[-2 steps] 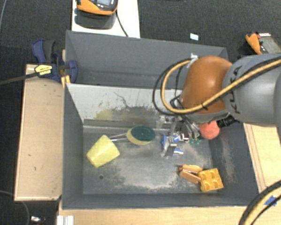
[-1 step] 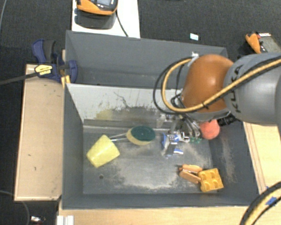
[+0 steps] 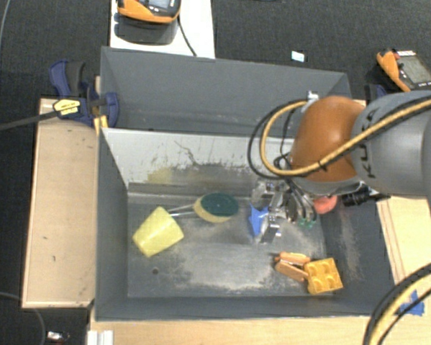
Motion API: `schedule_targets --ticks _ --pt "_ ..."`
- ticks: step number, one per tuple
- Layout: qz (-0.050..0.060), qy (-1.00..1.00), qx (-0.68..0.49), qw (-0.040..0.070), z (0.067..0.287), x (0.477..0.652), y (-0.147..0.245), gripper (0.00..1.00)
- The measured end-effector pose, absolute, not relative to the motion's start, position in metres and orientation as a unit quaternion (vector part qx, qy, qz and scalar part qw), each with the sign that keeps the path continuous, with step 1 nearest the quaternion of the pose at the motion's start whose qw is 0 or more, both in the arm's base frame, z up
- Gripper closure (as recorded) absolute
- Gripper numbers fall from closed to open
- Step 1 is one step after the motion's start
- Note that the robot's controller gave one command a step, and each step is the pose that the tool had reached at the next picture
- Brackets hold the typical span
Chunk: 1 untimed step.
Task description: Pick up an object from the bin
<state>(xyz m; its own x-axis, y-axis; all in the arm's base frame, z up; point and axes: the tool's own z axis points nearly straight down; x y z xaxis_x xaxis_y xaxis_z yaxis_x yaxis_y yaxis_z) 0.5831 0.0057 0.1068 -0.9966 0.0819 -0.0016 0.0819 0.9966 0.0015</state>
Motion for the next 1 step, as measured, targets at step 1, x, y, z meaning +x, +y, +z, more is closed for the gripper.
schedule_targets --ticks 1 --pt "0.0 0.999 0.042 0.001 0.1025 0.5801 0.0055 0.0"
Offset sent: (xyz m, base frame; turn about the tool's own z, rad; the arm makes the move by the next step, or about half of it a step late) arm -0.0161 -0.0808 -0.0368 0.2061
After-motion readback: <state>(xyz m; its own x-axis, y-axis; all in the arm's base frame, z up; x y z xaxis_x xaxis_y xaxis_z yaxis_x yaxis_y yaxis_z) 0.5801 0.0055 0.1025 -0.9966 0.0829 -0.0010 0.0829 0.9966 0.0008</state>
